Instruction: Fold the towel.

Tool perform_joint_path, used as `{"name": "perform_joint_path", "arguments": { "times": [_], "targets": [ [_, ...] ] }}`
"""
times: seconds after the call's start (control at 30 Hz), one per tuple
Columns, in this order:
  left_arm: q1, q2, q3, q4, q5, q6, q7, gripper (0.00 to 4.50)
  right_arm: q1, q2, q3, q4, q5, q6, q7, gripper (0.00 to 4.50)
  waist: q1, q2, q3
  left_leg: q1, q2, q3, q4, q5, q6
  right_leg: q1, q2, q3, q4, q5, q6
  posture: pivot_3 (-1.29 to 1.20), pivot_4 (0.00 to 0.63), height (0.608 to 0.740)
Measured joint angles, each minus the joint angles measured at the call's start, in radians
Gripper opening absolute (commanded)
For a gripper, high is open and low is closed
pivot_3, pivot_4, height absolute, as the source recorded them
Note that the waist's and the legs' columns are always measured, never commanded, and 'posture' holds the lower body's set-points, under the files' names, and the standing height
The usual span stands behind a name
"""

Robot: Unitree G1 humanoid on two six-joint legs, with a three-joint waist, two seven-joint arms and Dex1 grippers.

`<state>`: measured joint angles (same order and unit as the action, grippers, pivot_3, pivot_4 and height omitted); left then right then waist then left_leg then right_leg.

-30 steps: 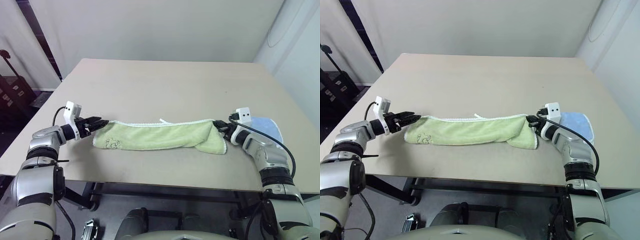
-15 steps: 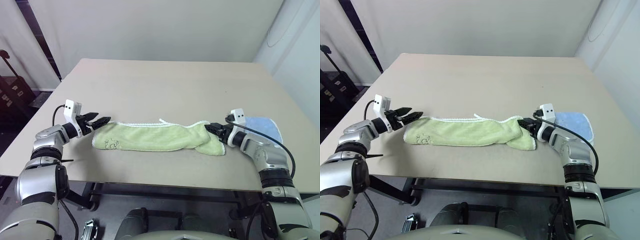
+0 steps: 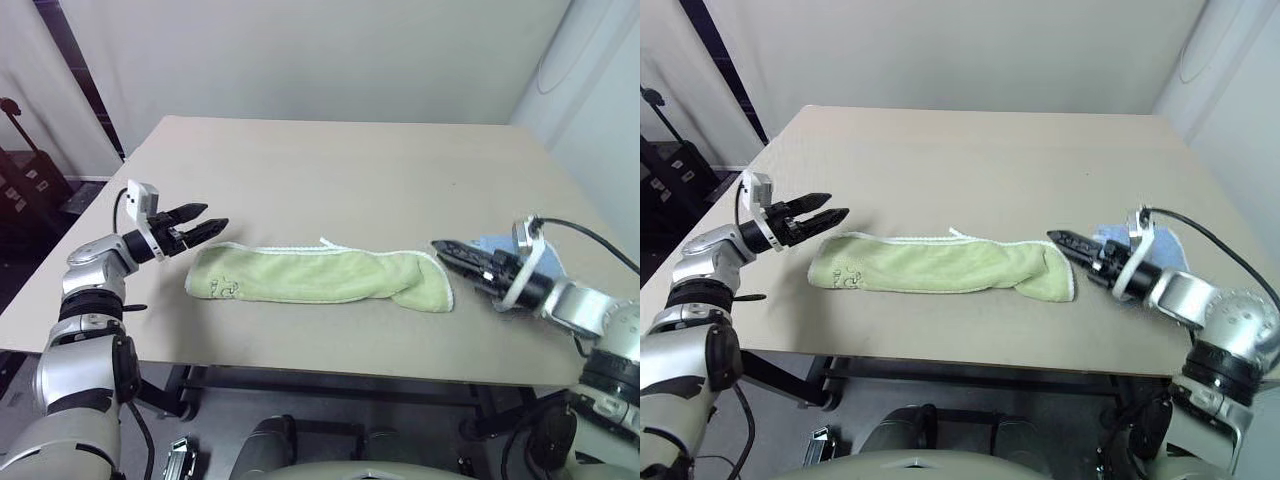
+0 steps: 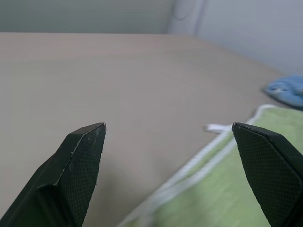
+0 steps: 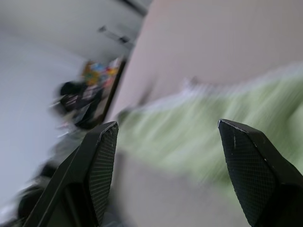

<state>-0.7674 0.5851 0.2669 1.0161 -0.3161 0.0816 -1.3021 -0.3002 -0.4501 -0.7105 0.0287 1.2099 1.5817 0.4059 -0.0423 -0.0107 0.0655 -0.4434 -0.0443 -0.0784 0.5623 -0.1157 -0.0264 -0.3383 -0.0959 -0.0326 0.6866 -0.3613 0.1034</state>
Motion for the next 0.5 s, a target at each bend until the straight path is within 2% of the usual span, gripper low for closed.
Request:
{"name": "perform_joint_path", "arguments": {
  "times": [0.23,0.37,0.5],
  "targets": [
    [0.045,-0.04,-0.026,-0.09,-0.004,0.038,-0.012,4.5,0.173,0.122,0.055,-0.027,0.29,-0.018,-0.292,3.5,-0.001,0.001,0.0,0.001,0.001,0.0,0.001,0.0,0.0,-0.001,0.0,0.001,0.0,-0.001,-0.004,0.0,0.0,0.709],
    [0.061,-0.051,-0.049,-0.091,0.001,0.038,-0.013,4.5,0.279,0.126,0.146,-0.026,0.468,-0.154,-0.509,3.5,0.002,0.001,0.0,0.001,0.001,0.0,0.001,0.0,0.0,-0.001,0.0,0.001,-0.001,-0.002,-0.004,0.0,0.0,0.709],
    [0.061,-0.061,-0.054,-0.09,0.002,0.032,-0.006,4.5,0.322,0.117,0.213,-0.036,0.574,-0.28,-0.662,3.5,0.002,0.001,0.0,0.001,0.001,0.0,0.002,0.0,0.0,-0.001,0.0,0.001,-0.002,-0.002,-0.004,0.0,0.0,0.709]
  ]
}}
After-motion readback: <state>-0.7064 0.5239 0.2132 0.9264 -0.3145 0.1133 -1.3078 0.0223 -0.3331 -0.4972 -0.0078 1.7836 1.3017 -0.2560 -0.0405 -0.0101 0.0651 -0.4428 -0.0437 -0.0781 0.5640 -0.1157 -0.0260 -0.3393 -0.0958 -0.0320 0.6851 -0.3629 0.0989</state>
